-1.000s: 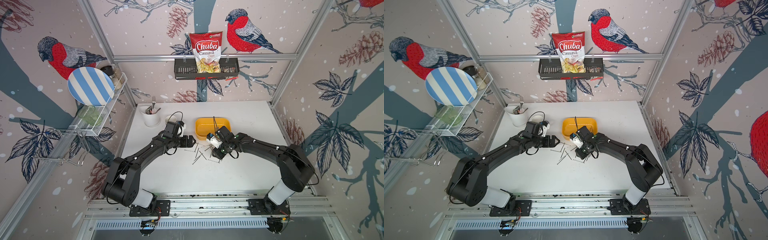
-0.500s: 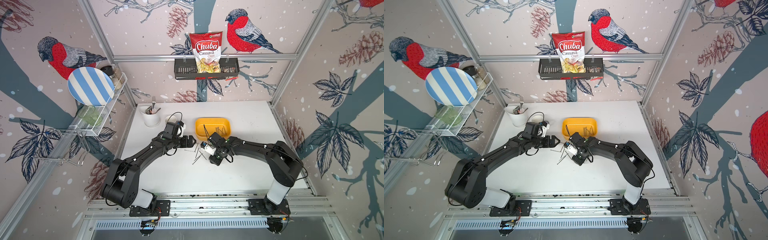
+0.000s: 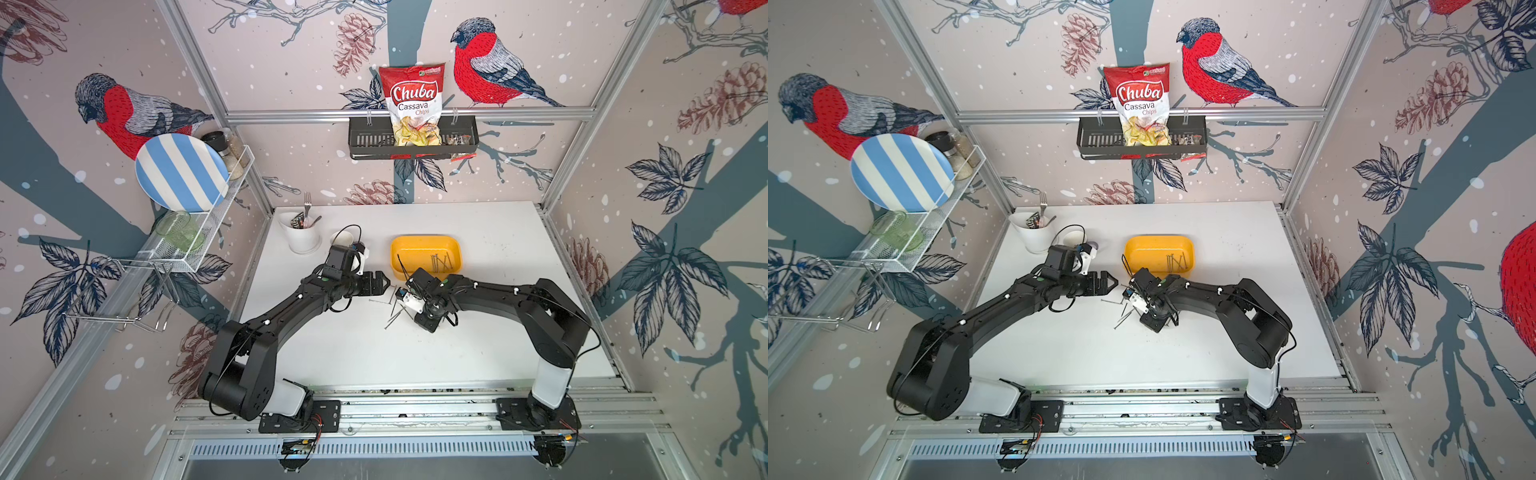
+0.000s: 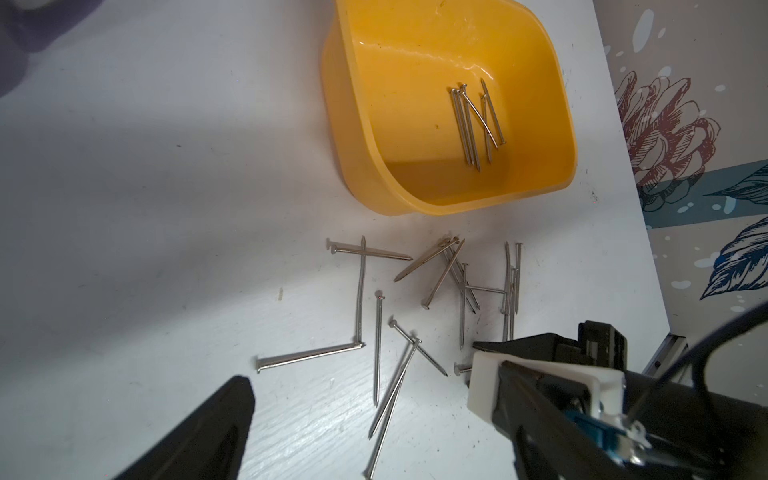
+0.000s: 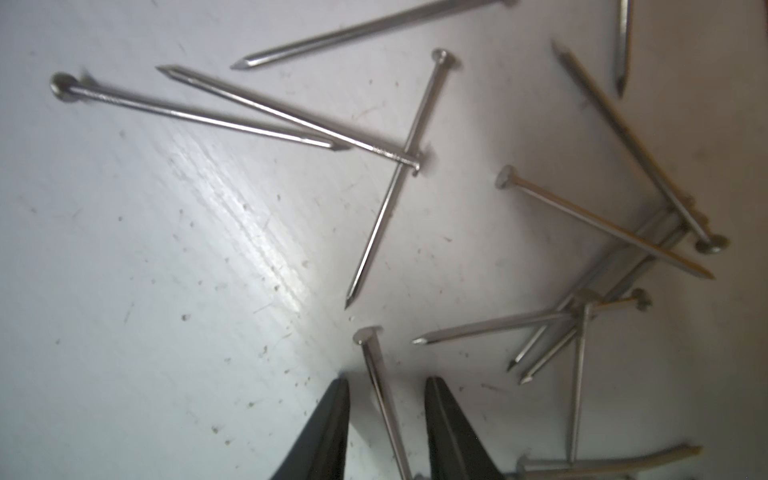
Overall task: Put the nails on the desktop into the storage box
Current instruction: Pick up the nail from the center of the board.
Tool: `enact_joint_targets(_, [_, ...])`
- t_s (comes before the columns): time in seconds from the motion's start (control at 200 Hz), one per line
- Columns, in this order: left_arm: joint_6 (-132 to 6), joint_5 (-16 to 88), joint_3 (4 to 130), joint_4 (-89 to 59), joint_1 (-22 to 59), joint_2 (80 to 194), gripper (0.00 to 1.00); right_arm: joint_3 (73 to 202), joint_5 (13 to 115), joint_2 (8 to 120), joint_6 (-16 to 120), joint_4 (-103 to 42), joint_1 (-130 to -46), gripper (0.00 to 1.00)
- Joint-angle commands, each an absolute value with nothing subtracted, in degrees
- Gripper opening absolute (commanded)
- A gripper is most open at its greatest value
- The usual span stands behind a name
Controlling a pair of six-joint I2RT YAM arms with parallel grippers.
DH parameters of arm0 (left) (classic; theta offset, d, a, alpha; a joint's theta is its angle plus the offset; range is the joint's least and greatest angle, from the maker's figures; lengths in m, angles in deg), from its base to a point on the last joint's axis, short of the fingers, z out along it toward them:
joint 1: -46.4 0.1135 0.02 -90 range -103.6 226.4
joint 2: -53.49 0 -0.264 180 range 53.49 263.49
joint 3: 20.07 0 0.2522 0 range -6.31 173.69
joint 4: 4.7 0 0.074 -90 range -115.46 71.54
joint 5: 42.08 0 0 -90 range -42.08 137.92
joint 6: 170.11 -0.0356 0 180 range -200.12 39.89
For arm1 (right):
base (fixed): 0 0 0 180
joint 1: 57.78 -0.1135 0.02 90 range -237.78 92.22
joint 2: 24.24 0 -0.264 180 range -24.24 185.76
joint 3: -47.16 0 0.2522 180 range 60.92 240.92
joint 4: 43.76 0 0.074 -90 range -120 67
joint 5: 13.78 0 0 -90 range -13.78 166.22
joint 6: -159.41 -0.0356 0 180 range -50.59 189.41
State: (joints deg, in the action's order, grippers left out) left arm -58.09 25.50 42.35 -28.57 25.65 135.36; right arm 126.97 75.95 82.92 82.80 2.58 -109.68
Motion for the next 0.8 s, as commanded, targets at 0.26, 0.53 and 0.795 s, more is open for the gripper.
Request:
enact_joint_targets(0.26, [-58.5,26.1,41.7,-28.3,26.2,134.5,0.95,123.8,79.0,83.8,83.1,4.9,-112.0,0.06])
enact_joint_targets(0.53, [-57.3,26.5,40.8,-27.0,26.2,134.4,0.95,124.1,76.9,81.0,82.8,5.1,-112.1,0.00])
enact_joint_targets(0.795, [-55.9,27.2,41.2,-26.2,26.2,134.6,0.95,127.7,71.0,73.2,80.6,4.3,-107.8,0.00])
